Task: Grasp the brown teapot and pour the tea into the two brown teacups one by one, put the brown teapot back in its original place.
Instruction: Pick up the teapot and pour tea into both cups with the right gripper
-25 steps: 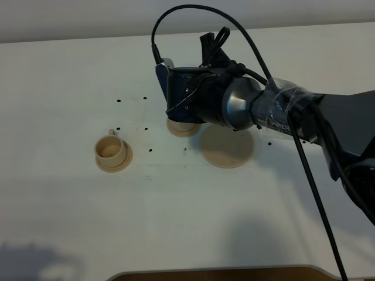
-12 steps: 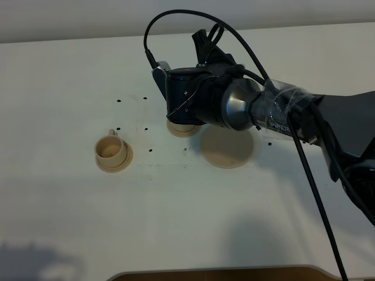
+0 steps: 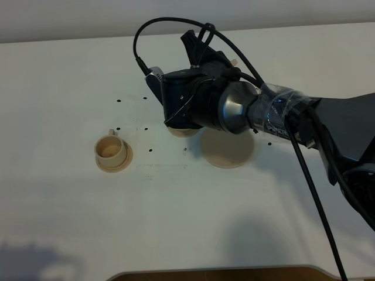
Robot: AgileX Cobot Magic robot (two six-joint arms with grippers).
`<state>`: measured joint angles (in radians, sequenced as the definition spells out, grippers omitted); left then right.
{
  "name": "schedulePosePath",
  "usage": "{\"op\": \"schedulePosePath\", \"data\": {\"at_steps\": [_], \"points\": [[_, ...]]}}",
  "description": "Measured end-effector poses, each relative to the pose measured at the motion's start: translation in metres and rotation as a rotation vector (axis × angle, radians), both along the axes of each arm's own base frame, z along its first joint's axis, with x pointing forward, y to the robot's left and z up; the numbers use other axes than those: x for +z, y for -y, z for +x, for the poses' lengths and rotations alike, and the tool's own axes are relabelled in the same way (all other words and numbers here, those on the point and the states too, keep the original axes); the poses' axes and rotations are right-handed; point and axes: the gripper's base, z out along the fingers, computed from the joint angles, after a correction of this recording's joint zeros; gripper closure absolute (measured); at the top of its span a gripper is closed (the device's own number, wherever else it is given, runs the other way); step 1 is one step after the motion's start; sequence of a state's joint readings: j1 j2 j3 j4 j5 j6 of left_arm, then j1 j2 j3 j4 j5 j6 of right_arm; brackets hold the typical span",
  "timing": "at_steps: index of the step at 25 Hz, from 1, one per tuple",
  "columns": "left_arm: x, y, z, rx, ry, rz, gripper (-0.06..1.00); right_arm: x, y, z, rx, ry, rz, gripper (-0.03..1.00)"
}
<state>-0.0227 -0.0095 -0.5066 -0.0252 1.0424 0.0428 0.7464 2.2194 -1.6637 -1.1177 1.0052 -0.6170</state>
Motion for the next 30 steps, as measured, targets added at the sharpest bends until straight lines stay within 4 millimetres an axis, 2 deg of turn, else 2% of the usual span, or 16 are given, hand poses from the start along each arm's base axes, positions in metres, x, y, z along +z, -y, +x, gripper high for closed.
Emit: {"op": "schedulePosePath", "data": {"at_steps": [30], "points": [[0.0, 0.0, 0.0, 0.0, 0.0, 0.0, 0.49, -0.0016, -0.0021, 0.0009, 0.051, -0.001, -0.067, 0.85]]}}
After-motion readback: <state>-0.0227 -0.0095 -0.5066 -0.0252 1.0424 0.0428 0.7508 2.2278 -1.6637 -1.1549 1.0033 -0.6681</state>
